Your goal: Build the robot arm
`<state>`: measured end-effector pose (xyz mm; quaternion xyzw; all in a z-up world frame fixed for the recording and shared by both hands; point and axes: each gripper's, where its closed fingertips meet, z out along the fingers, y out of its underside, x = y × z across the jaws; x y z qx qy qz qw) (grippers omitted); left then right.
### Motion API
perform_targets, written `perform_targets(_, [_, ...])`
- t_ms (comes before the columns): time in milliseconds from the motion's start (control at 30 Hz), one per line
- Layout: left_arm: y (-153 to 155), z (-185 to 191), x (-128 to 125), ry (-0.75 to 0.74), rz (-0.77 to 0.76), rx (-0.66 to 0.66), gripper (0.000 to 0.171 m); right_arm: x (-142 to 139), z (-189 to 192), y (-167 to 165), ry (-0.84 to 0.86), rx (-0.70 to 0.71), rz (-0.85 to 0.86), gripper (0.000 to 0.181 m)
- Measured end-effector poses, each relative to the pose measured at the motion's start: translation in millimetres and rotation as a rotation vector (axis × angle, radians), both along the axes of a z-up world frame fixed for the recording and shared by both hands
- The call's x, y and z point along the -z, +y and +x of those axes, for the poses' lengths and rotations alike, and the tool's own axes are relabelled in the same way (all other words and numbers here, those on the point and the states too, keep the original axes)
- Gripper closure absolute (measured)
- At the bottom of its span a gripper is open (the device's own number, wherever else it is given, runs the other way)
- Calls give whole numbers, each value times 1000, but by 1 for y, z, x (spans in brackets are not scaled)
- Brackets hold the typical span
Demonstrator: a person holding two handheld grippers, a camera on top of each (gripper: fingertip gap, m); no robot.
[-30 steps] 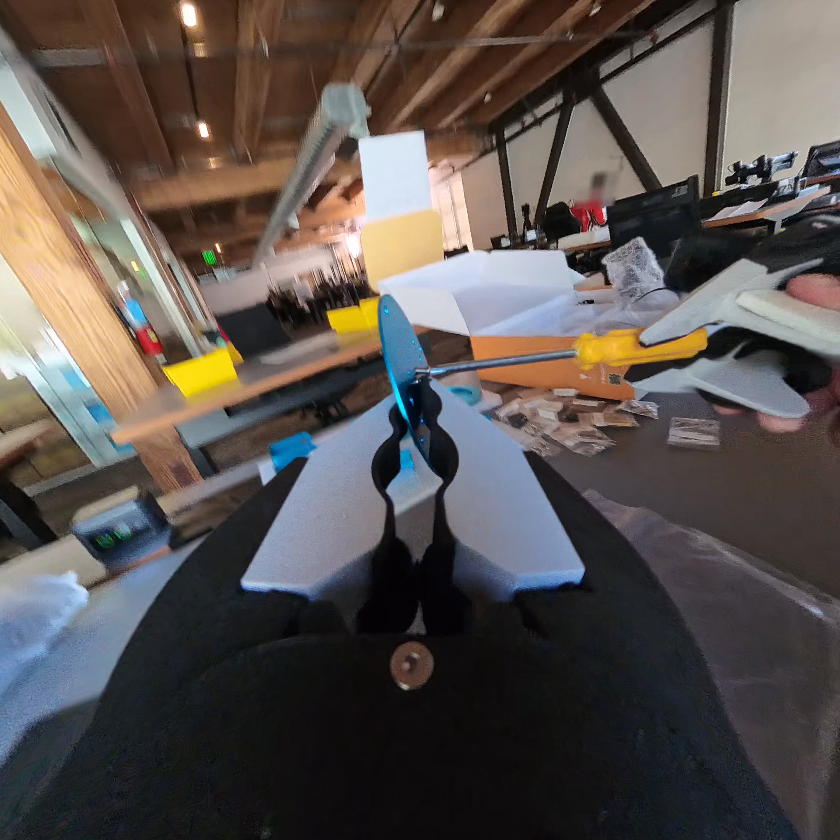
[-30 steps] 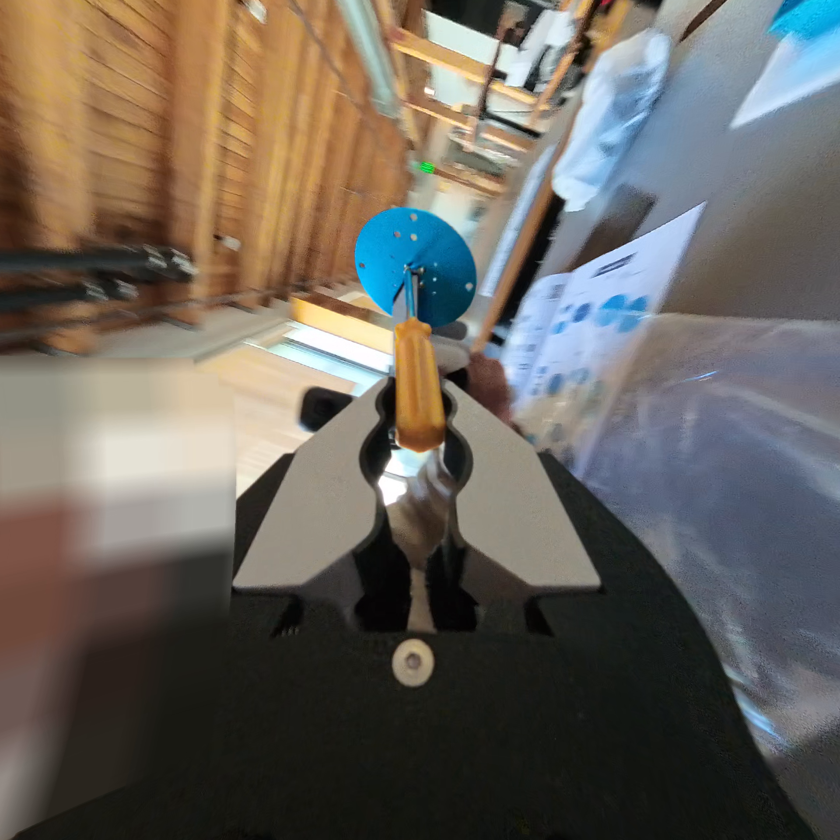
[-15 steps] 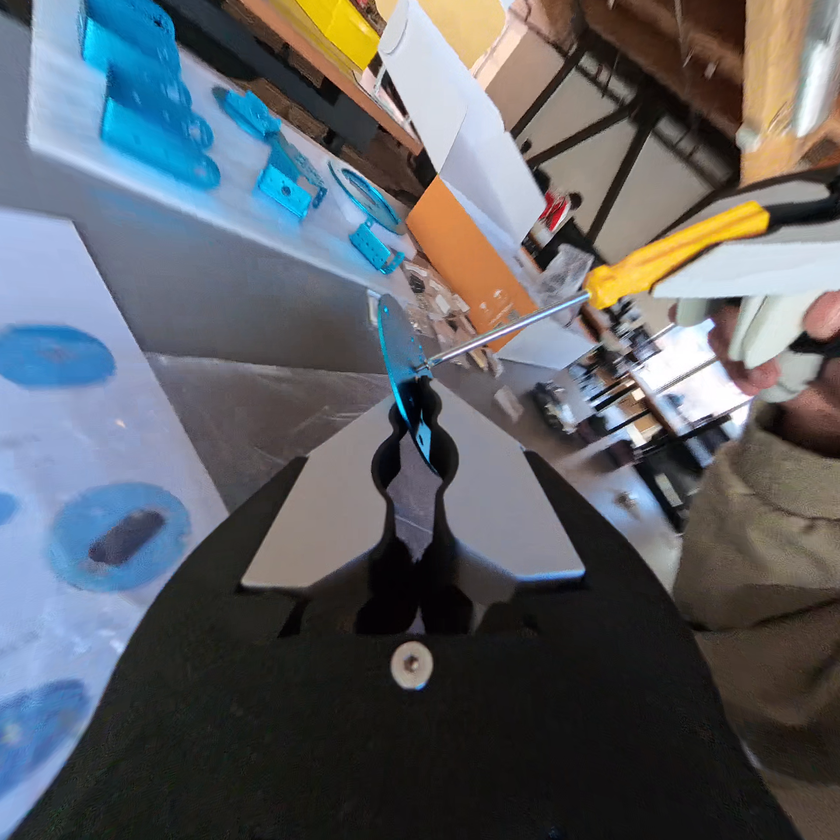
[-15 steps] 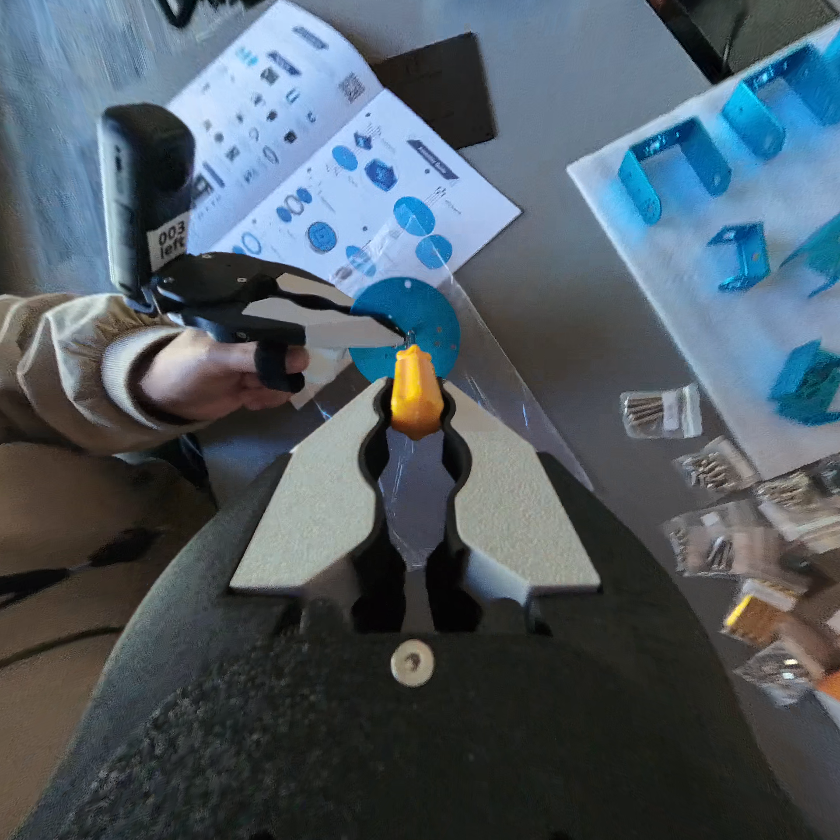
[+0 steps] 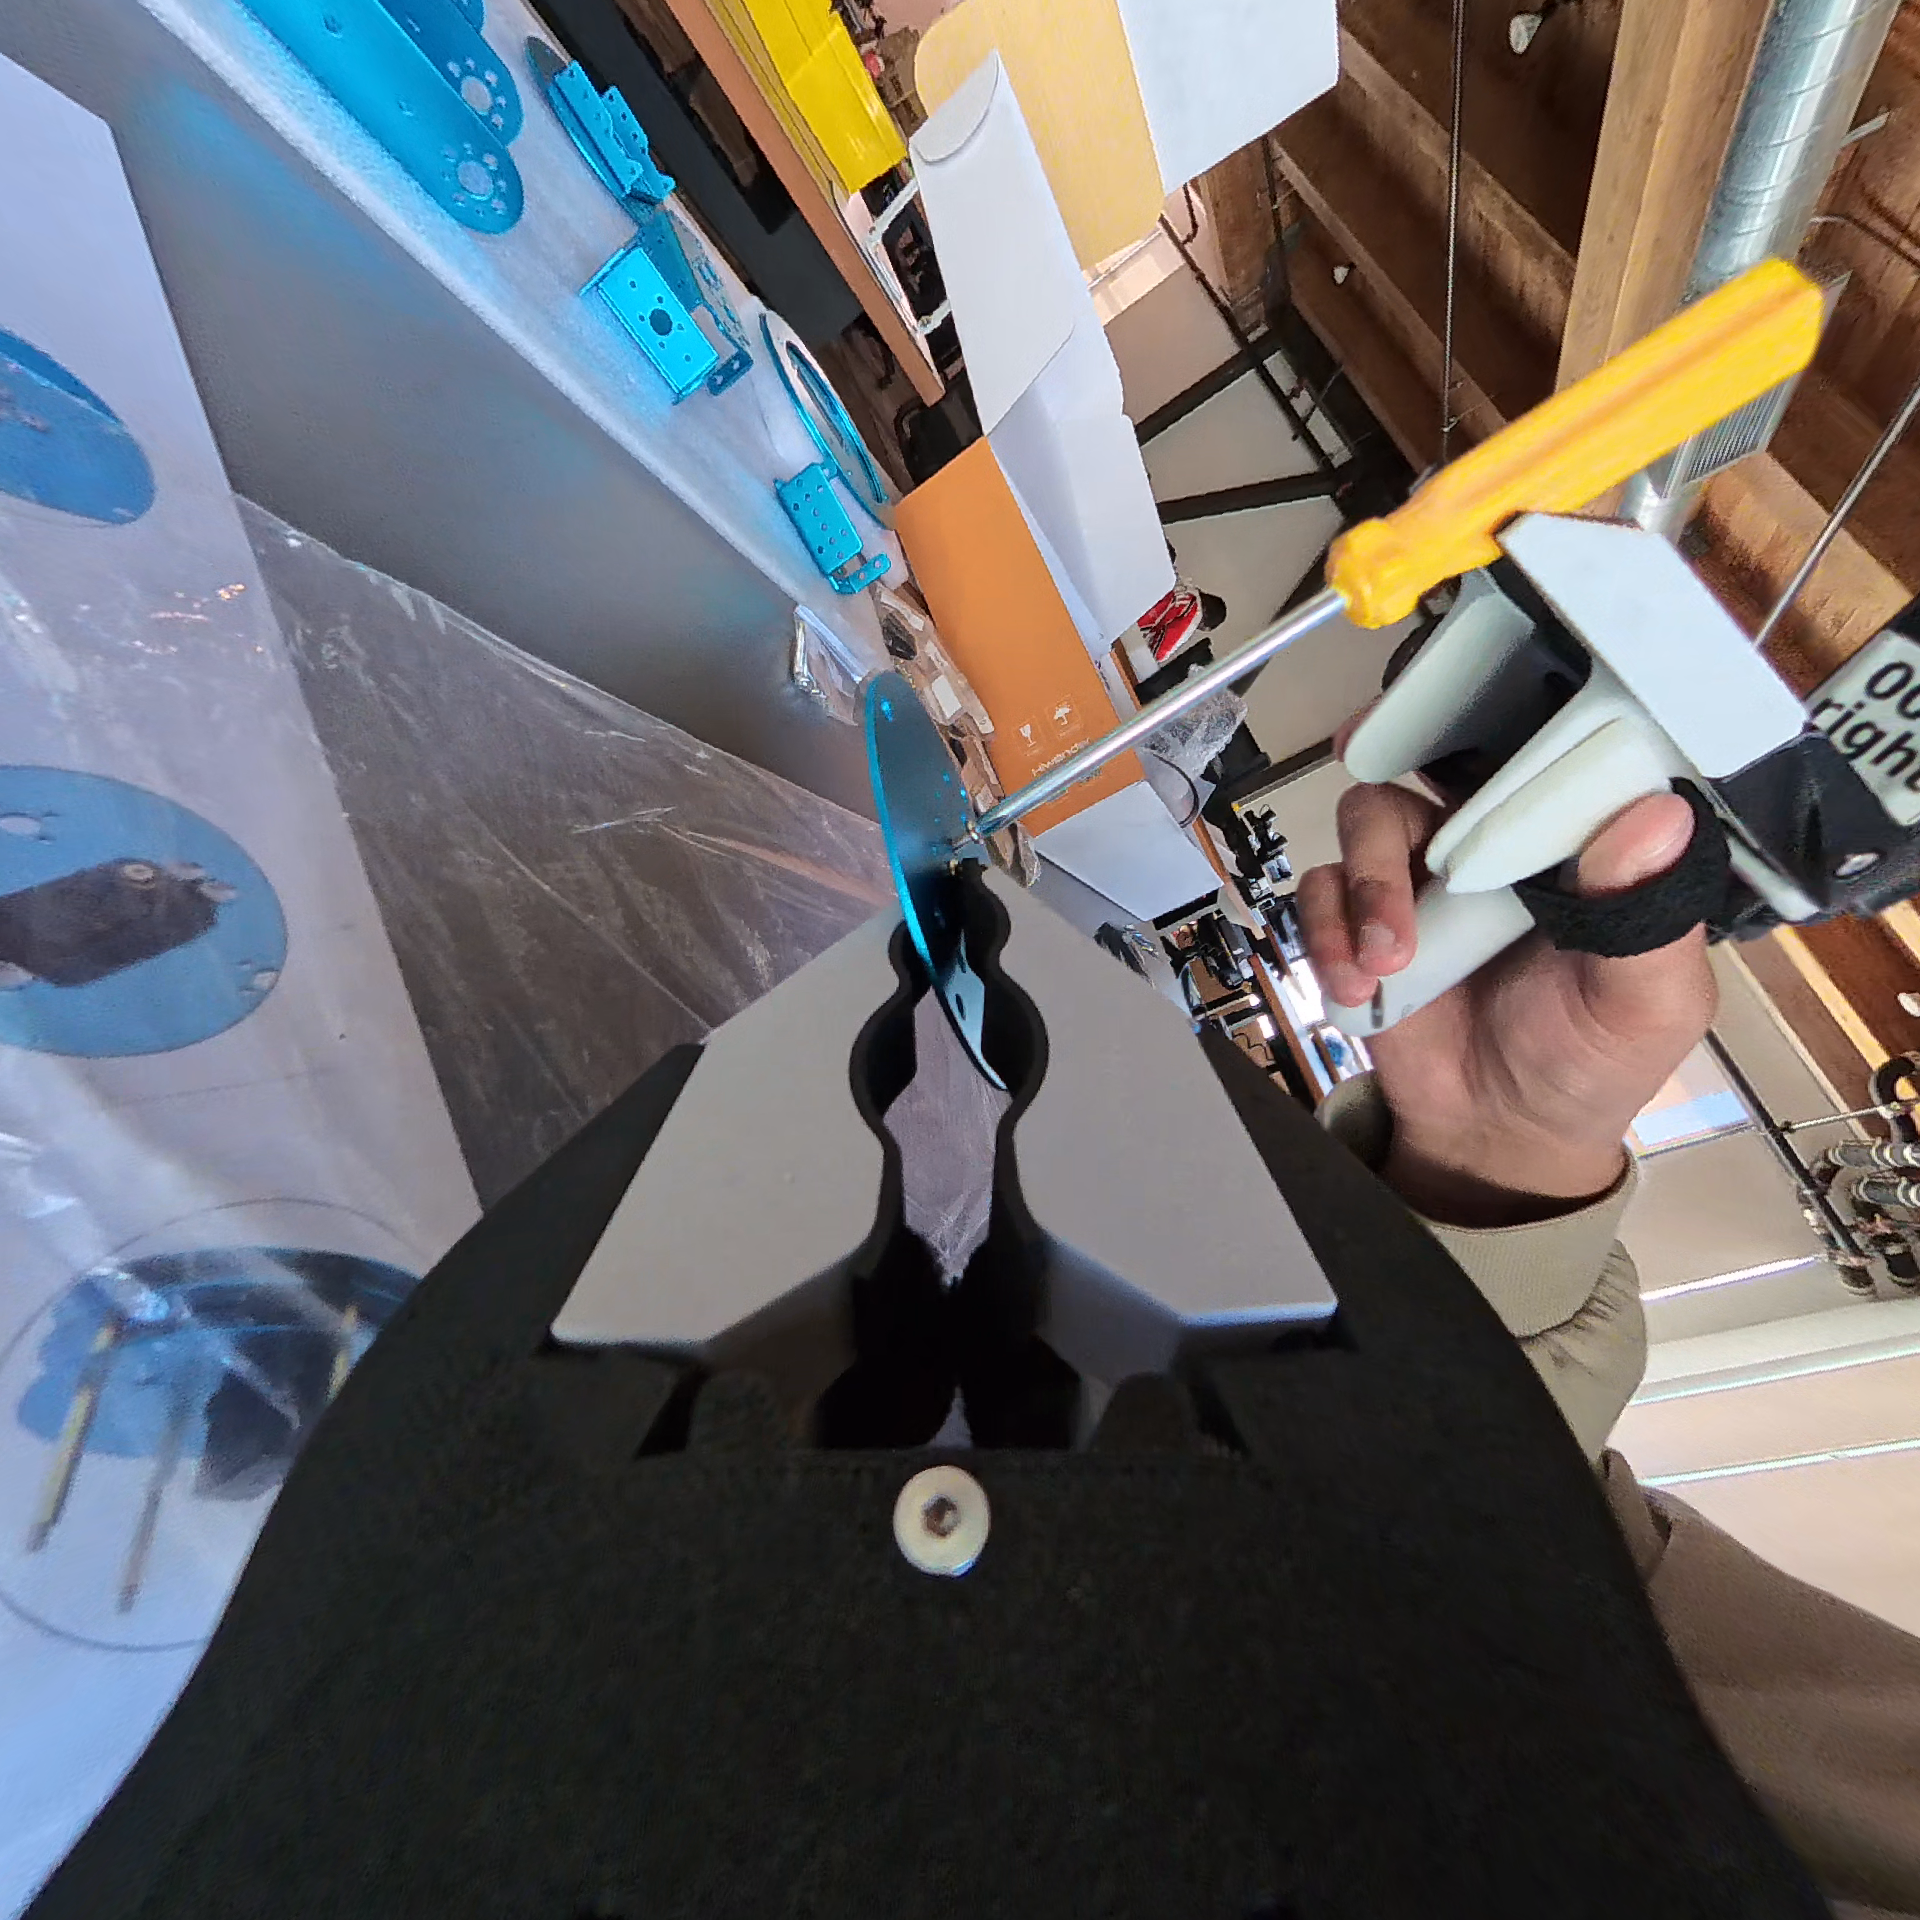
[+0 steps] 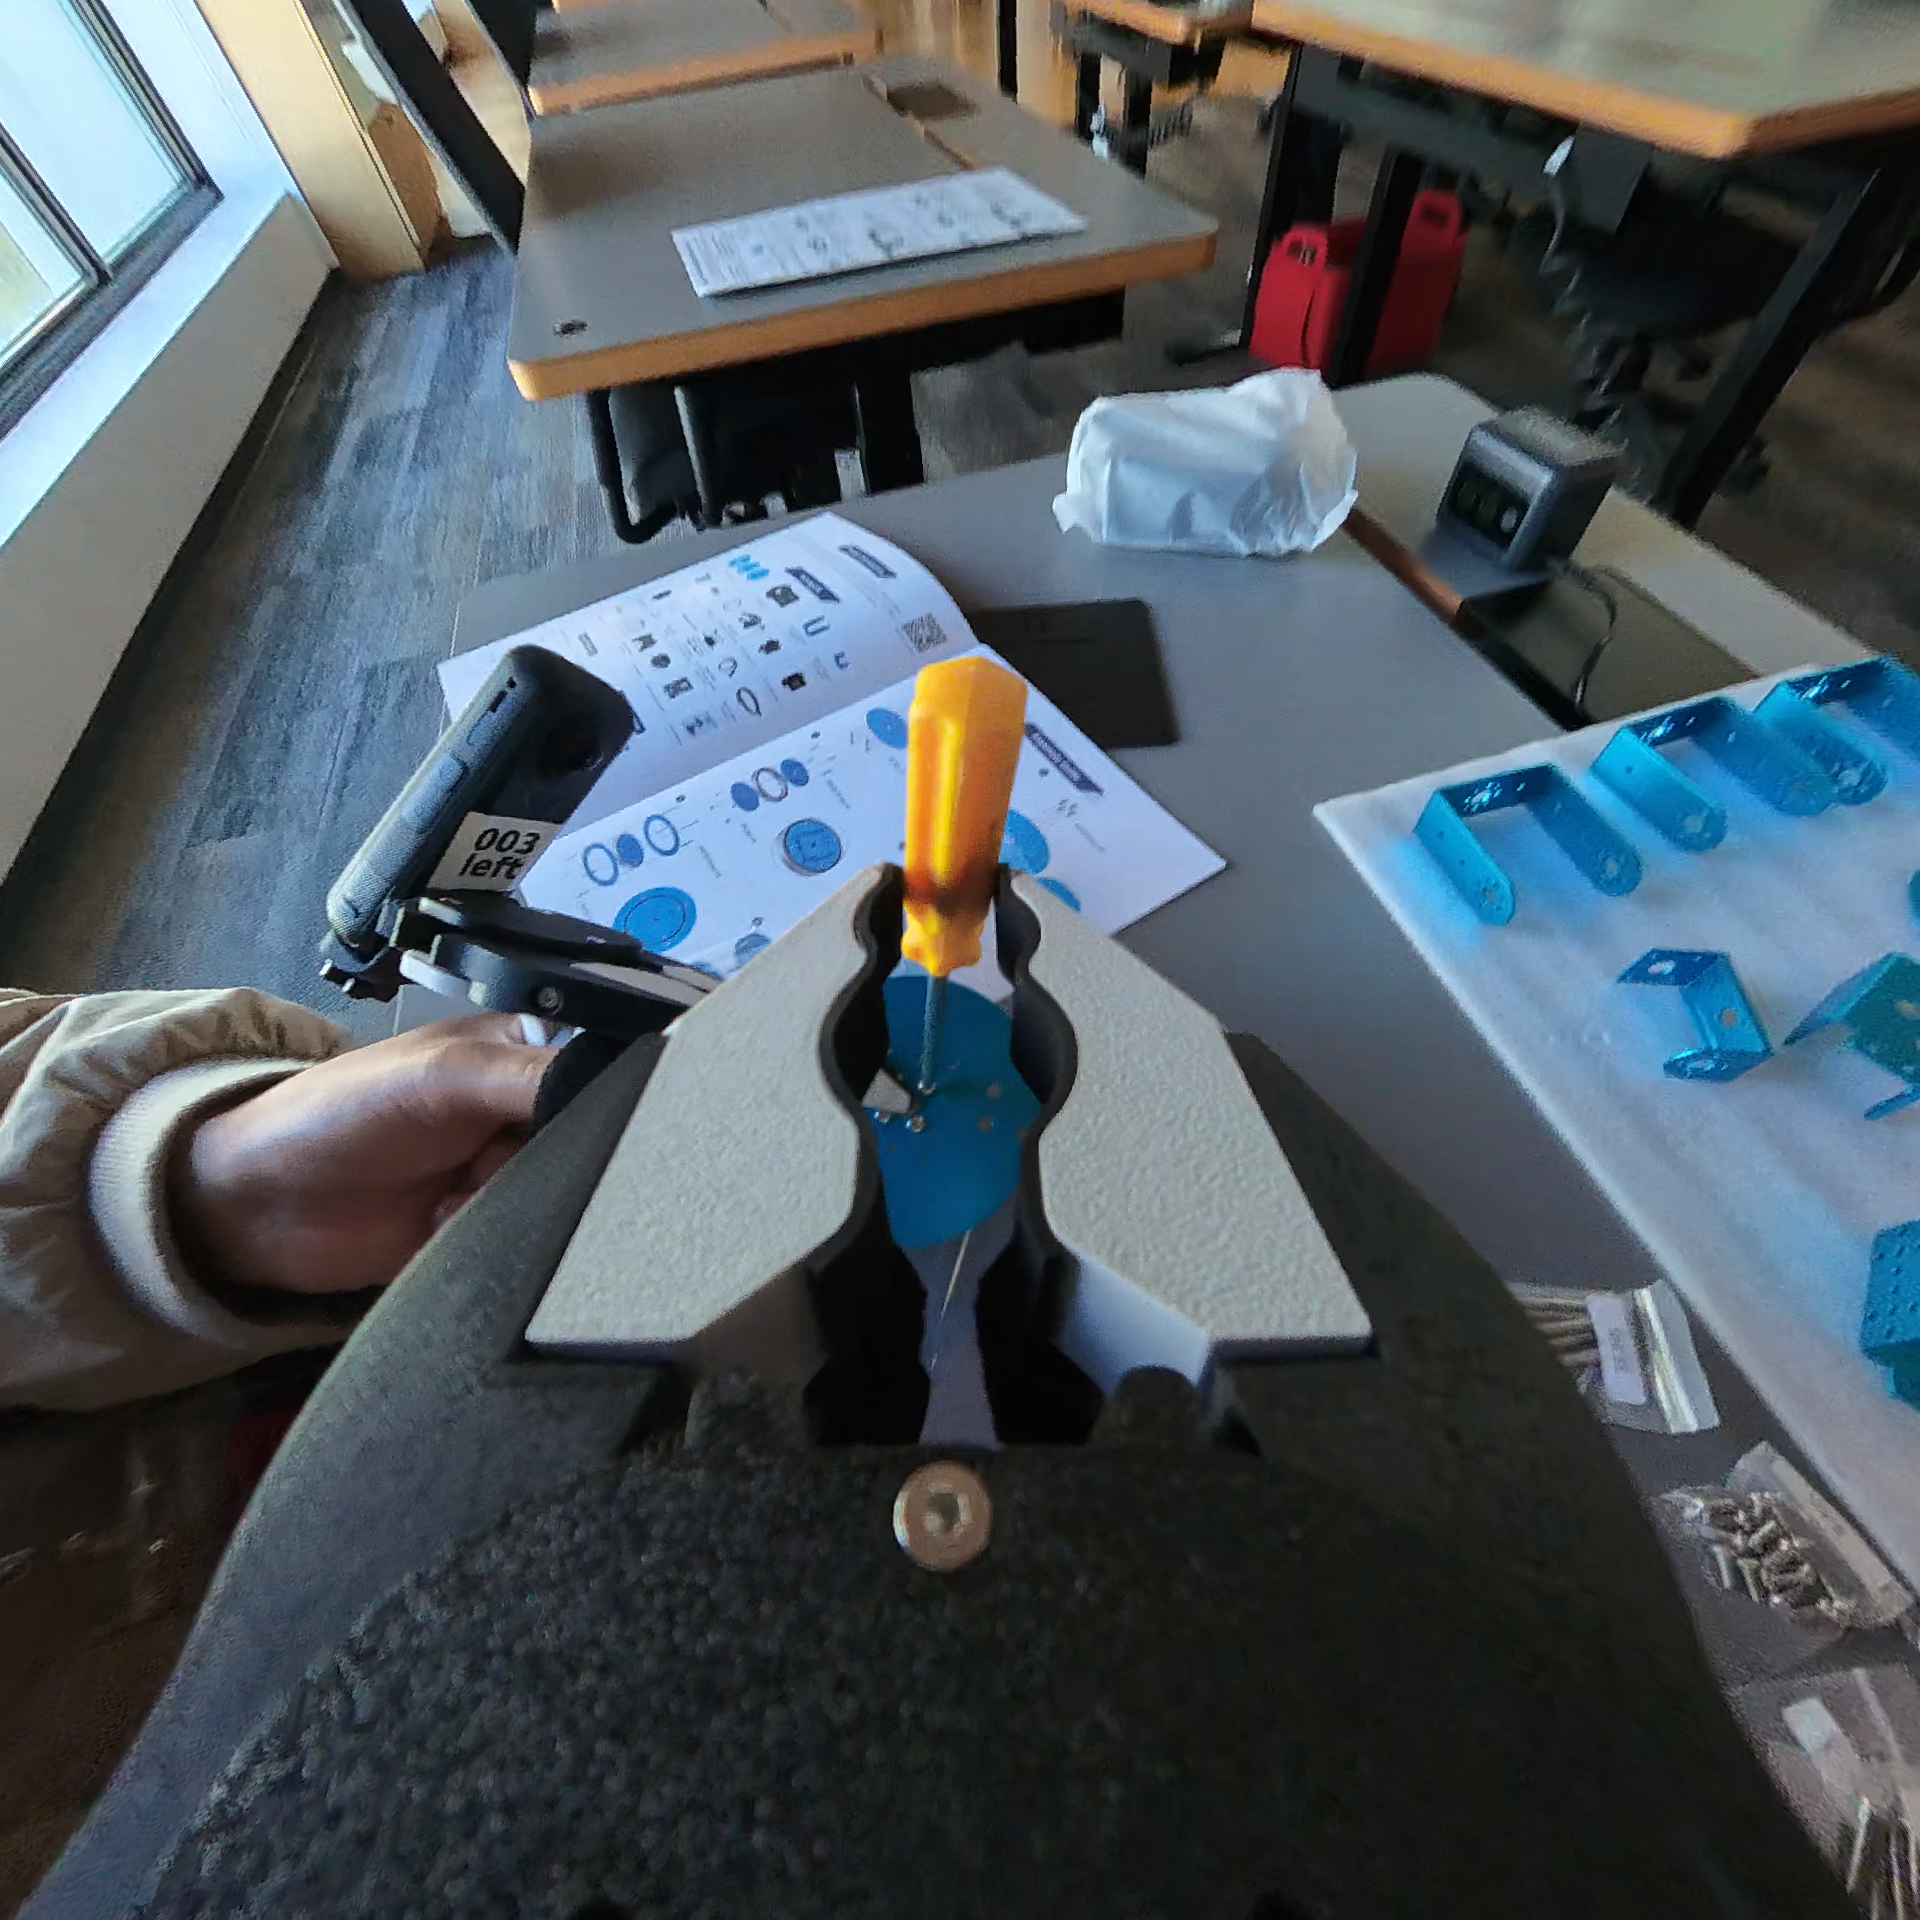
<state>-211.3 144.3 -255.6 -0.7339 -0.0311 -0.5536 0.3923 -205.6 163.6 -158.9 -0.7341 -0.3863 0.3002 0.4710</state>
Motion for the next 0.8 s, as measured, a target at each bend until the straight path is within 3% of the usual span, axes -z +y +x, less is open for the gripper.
perform_targets(233, [1,-3,3,26,3,-14,167,4,-3,3,109,-20,12,156])
perform_targets(367, [-1,0,7,11,-17,-4,167,7,-6,2,154,-40,-36,165])
perform_targets(600, [-1,3,18,-25,-93,10,167,15,-7,-9,51,-80,118,165])
perform_targets(800, [-6,10,38,28,-215,54,166,36,1,-10,21,-113,63,165])
